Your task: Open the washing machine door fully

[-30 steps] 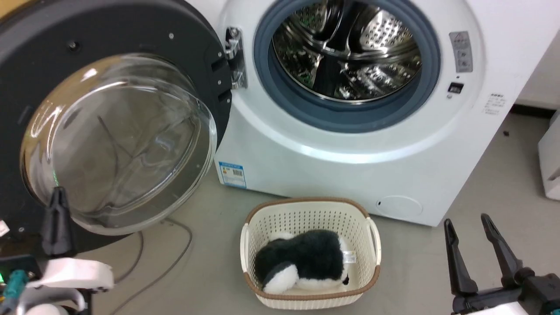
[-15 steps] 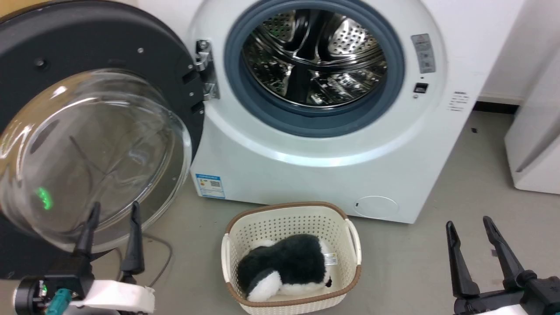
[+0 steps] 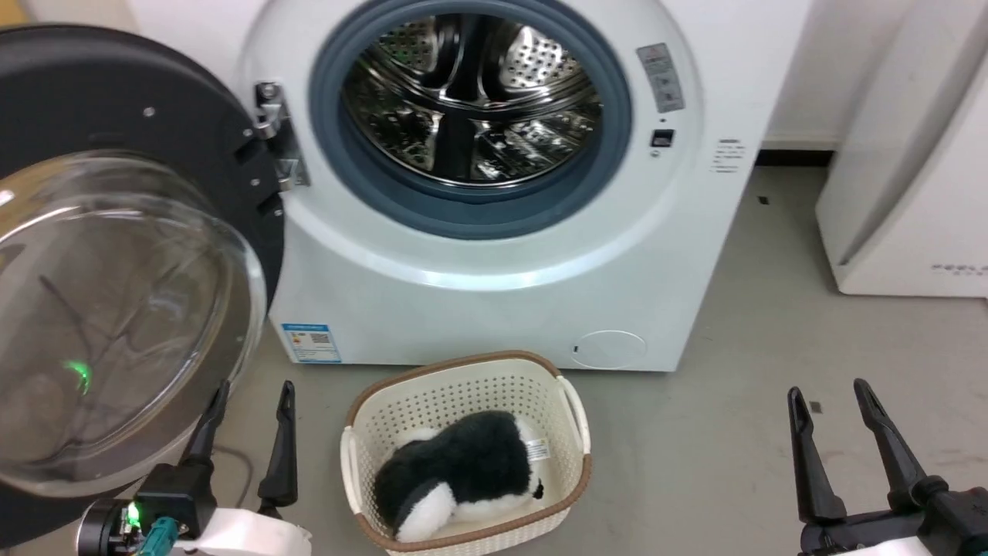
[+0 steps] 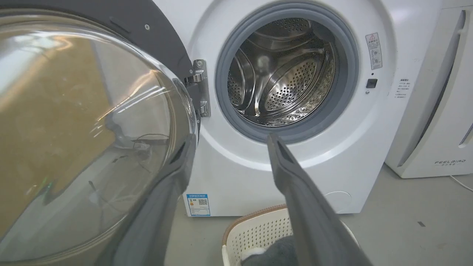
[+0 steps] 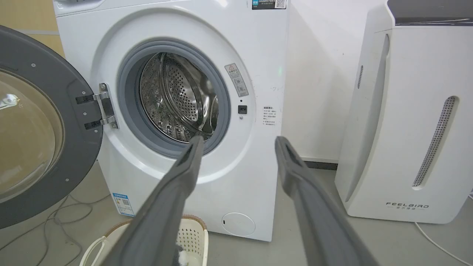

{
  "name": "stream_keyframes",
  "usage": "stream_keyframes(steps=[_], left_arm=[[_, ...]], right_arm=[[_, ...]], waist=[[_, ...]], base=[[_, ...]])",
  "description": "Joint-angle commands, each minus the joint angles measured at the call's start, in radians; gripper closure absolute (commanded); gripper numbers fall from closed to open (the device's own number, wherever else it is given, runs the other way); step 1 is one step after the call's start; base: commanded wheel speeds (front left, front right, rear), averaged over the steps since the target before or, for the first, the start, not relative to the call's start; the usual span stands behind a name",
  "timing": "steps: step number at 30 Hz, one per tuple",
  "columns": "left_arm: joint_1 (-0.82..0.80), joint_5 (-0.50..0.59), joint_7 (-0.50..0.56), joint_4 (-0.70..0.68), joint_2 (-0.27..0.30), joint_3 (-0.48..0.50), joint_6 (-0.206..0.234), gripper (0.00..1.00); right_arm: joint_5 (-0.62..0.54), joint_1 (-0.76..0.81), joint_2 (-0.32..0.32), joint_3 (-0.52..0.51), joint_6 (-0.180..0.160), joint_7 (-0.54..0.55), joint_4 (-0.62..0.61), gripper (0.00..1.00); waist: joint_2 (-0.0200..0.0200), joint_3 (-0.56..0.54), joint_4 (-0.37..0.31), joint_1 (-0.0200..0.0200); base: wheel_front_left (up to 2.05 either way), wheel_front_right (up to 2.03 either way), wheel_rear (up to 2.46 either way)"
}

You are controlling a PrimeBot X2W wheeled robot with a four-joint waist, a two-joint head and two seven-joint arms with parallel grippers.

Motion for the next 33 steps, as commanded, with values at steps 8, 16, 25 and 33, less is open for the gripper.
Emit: stream_keyframes(steps=[8,16,25,33], left_arm=[[0.002,0.011,0.002,0.018,-0.004,-0.006,0.016,1.0],[0.002,0.013,0.013,0.013,-0.004,-0.01,0.02,1.0],[0.002,0.016,0.033,0.004,-0.006,-0.017,0.029,1.0],[0.002,0.018,0.047,-0.003,-0.008,-0.023,0.035,1.0]], right_arm=[[0.0,0.0,0.0,0.0,0.0,0.001,0.0,1.0],[-0.003,-0.005,0.0,0.002,0.0,0.011,0.004,1.0],[-0.009,-0.014,0.0,0.006,0.0,0.032,0.011,1.0],[-0.014,-0.021,0.0,0.009,0.0,0.046,0.016,1.0]], waist=[[-0.0001,0.004,-0.033,0.0001],[-0.0001,0.003,-0.033,0.0001],[-0.0001,0.003,-0.033,0.0001],[-0.0001,0.002,-0.033,0.0001]], base=[[0.0,0.0,0.0],[0.0,0.0,0.0],[0.0,0.0,0.0],[0.0,0.0,0.0]])
